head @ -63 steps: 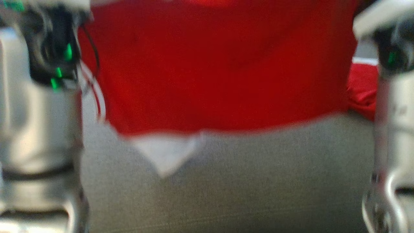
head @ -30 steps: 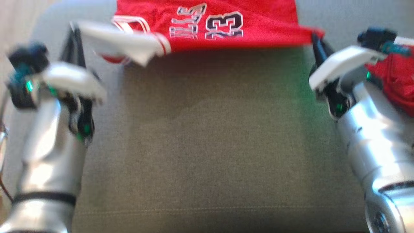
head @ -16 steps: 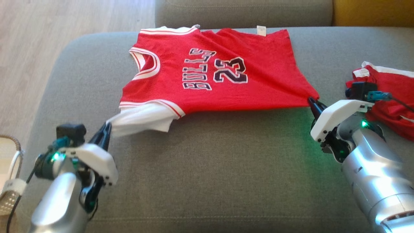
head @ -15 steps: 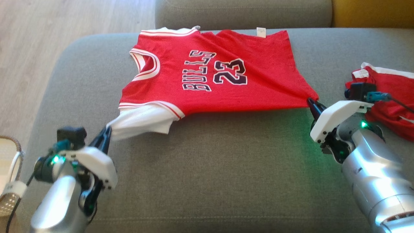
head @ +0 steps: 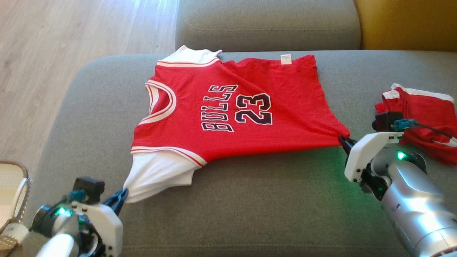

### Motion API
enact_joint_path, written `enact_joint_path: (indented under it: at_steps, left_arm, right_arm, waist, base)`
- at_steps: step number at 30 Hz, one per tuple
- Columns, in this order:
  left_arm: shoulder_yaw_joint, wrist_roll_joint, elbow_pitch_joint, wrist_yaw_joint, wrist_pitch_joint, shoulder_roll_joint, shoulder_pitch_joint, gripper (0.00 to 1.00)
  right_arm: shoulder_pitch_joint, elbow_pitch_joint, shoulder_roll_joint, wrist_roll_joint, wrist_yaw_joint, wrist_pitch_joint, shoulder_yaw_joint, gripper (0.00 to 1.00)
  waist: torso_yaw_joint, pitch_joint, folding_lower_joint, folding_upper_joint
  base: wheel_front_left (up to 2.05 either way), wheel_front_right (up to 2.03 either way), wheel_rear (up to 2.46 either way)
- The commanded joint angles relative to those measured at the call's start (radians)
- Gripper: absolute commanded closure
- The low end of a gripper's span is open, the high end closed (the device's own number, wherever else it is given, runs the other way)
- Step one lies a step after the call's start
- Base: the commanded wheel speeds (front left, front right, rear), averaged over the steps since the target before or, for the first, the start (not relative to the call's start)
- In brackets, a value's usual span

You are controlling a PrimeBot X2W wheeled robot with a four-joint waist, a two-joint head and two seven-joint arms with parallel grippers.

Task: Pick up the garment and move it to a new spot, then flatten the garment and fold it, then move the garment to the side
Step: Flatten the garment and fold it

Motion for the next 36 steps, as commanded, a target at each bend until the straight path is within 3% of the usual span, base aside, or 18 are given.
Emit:
enact_joint_path:
  at_steps: [1, 8, 18, 27, 36]
  left_arm:
    - [0.041, -0.009, -0.041, -0.002, 0.007, 0.048, -0.035, 1.0]
    - [0.015, -0.058, -0.16, -0.008, 0.089, 0.111, 0.043, 1.0]
    - [-0.069, -0.128, -0.289, -0.013, 0.199, 0.228, 0.115, 1.0]
    - [-0.091, -0.18, -0.379, -0.013, 0.258, 0.293, 0.167, 1.0]
    - [-0.086, -0.261, -0.487, -0.008, 0.334, 0.364, 0.243, 1.0]
  right_arm:
    - [-0.01, -0.019, -0.012, -0.006, 0.0, 0.001, 0.019, 1.0]
    - [0.002, -0.009, -0.031, -0.001, 0.0, 0.076, 0.053, 1.0]
    - [0.048, -0.07, -0.039, 0.04, 0.0, 0.278, 0.148, 1.0]
    - [0.12, -0.206, -0.09, 0.116, 0.0, 0.46, 0.232, 1.0]
    - [0.231, -0.423, -0.196, 0.208, 0.0, 0.676, 0.283, 1.0]
  waist:
    - [-0.001, -0.003, 0.0001, 0.0]
    - [-0.013, -0.019, 0.0001, 0.0]
    - [-0.04, -0.052, 0.0001, 0.0]
    - [-0.052, -0.092, 0.0001, 0.0]
    - [-0.057, -0.112, 0.0001, 0.0]
  base:
    - [0.0, 0.0, 0.0]
    - [0.0, 0.0, 0.0]
    - [0.0, 0.0, 0.0]
    - [0.0, 0.0, 0.0]
    - [0.0, 0.0, 0.0]
